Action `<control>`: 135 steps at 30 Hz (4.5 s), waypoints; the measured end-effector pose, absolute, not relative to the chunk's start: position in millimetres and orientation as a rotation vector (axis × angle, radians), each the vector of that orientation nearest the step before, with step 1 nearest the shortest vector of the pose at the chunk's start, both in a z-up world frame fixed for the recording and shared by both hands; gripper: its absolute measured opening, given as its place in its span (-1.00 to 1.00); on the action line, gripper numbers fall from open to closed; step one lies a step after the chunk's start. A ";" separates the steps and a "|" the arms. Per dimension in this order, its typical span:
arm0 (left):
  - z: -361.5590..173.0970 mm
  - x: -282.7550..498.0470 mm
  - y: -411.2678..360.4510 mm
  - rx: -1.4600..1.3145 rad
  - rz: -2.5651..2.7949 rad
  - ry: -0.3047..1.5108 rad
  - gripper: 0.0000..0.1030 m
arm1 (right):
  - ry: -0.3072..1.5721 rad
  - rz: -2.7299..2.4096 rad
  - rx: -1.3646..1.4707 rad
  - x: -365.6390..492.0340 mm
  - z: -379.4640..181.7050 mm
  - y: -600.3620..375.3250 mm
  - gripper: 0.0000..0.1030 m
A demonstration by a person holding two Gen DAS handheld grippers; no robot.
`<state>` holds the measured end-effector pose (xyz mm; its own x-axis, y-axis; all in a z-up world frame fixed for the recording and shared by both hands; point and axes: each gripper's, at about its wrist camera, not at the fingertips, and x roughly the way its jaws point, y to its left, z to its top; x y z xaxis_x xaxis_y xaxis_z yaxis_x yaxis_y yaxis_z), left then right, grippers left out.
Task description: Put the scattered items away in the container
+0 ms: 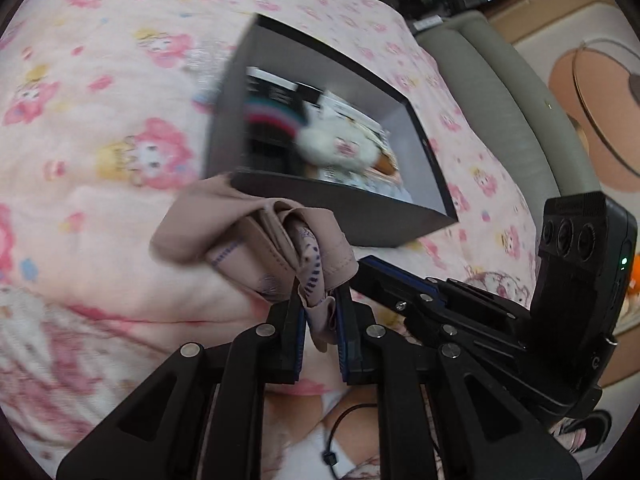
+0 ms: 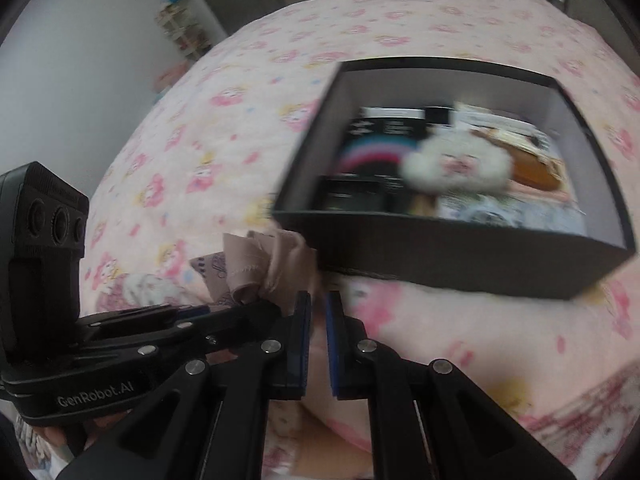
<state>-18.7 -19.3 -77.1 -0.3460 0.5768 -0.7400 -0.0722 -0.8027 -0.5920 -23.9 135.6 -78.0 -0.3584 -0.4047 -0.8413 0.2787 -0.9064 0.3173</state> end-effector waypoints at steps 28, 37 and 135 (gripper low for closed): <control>-126.8 -56.9 -69.7 -1.806 2.397 -0.576 -0.09 | -0.207 -2.053 1.696 -39.3 -161.0 114.0 0.03; -161.2 -77.1 -76.6 -1.927 2.344 -0.617 0.12 | -0.190 -2.043 1.717 -32.2 -169.0 109.4 0.09; -143.3 -27.9 -32.0 -1.628 2.365 -0.534 -0.74 | -0.278 -2.405 1.635 -34.6 -148.0 170.7 -0.69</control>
